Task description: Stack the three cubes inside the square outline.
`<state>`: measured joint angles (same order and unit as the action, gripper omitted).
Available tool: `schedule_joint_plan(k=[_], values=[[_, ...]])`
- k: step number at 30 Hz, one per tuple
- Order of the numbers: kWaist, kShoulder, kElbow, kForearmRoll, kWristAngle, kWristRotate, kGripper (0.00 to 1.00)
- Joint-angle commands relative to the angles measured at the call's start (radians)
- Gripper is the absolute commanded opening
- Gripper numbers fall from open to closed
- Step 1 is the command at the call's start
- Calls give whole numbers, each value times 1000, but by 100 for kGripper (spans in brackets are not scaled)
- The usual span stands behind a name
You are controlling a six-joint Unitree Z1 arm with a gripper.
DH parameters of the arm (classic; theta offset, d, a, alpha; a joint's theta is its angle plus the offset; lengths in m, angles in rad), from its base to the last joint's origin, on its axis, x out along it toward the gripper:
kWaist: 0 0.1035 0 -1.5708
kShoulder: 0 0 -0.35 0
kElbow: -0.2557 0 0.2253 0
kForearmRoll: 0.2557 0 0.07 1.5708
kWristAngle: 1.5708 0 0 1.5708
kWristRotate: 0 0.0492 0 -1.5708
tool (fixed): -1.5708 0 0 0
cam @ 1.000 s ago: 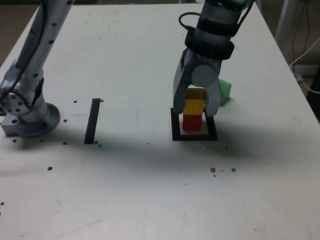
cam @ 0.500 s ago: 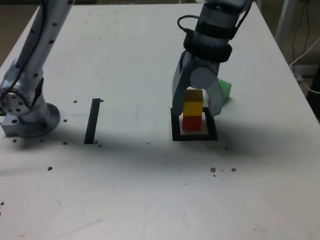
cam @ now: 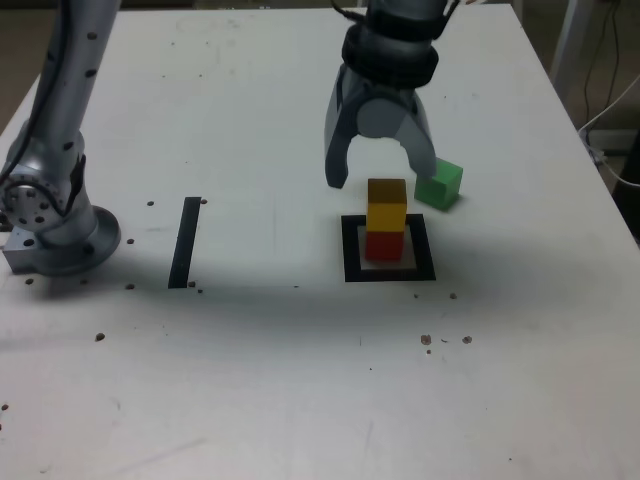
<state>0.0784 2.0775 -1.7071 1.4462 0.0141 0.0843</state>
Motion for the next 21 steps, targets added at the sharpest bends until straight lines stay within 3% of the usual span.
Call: schedule_joint_plan(k=[1,13,21], values=[[6,-16,-10,-2,31,16,100],[60,17,-49,-46,141,261,100],[60,66,-85,-94,132,409,99]])
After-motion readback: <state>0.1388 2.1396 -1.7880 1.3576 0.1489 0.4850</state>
